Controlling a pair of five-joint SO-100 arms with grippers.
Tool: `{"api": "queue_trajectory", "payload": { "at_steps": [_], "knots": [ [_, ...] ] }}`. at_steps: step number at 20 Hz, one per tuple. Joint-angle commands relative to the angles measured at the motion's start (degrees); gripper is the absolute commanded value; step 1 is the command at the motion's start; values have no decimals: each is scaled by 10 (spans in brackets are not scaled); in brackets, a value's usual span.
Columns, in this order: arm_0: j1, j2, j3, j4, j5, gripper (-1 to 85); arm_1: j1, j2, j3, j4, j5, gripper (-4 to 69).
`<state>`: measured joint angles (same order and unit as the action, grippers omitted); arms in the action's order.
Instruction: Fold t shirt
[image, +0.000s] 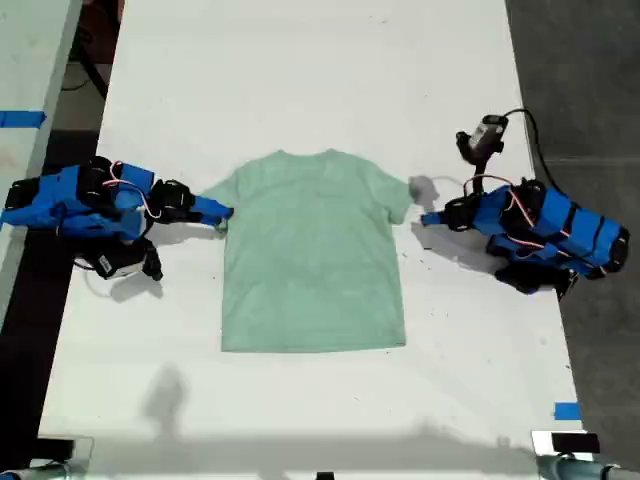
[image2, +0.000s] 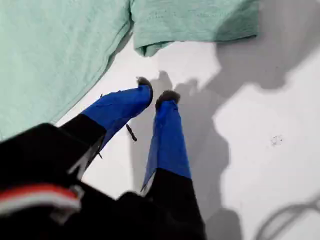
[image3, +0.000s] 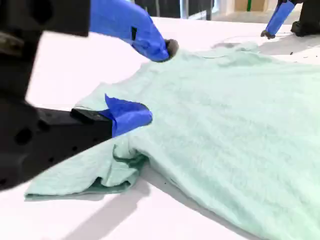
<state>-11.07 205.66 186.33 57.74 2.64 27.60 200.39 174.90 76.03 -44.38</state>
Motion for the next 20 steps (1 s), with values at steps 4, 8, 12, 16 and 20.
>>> {"api": "queue_trajectory", "payload": {
  "at_steps": [4,8,12,16,20],
  "knots": [
    [5,4,22,1,214,162,6,5,33,1,-9,49],
    [-5,4,22,1,185,138,27,5,33,1,-4,43],
    [-39,4,22,-1,185,123,27,5,33,1,2,38],
    [-148,4,22,0,1,210,-82,7,-14,-17,250,83],
    [-187,4,22,0,-25,435,-67,4,-3,-119,158,91]
  ]
}}
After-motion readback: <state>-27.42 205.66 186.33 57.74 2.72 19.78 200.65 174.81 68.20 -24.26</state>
